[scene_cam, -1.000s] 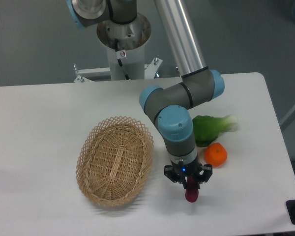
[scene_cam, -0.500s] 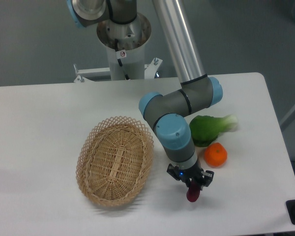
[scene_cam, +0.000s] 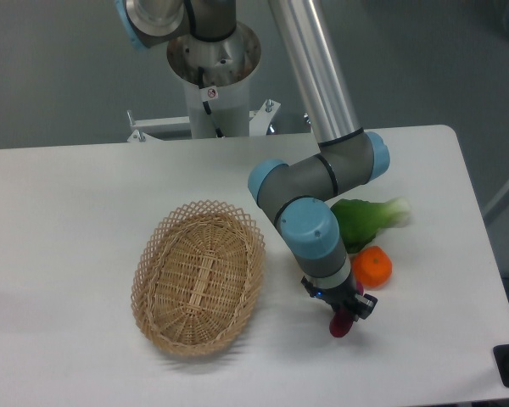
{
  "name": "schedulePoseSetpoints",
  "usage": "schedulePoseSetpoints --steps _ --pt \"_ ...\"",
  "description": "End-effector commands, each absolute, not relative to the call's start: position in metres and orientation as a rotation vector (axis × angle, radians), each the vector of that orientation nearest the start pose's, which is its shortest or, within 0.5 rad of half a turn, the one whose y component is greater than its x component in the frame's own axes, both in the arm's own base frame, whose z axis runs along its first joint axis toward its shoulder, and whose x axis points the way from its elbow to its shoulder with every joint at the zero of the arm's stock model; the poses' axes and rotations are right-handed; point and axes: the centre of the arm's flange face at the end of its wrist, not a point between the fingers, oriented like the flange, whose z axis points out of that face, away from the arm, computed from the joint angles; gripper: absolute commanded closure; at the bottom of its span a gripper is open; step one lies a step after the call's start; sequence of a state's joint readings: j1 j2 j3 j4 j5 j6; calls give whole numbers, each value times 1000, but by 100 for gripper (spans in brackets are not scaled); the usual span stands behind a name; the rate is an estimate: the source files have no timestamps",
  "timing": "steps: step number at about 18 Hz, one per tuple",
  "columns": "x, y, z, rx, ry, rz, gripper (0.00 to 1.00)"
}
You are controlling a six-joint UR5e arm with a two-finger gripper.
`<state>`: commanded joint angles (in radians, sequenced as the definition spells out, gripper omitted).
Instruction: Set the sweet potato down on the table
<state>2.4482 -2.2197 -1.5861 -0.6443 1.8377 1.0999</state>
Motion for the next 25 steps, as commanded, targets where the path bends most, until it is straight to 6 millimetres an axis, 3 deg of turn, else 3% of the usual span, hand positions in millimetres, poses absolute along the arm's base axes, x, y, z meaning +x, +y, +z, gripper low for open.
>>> schedulePoseSetpoints --steps 2,3,5,8,13,18,21,25 --pt "-461 521 194 -3152 288 584 47" --pt "-462 522 197 -3148 279 590 36" --pt "-464 523 200 -3140 260 601 0" --pt "-468 525 211 -3120 201 625 0" --pt "-489 521 280 -3003 97 694 0" --pt "-513 489 341 -2941 41 638 0" --pt "-532 461 371 -2988 -3 576 0" --pt "-554 418 404 -2969 75 489 0"
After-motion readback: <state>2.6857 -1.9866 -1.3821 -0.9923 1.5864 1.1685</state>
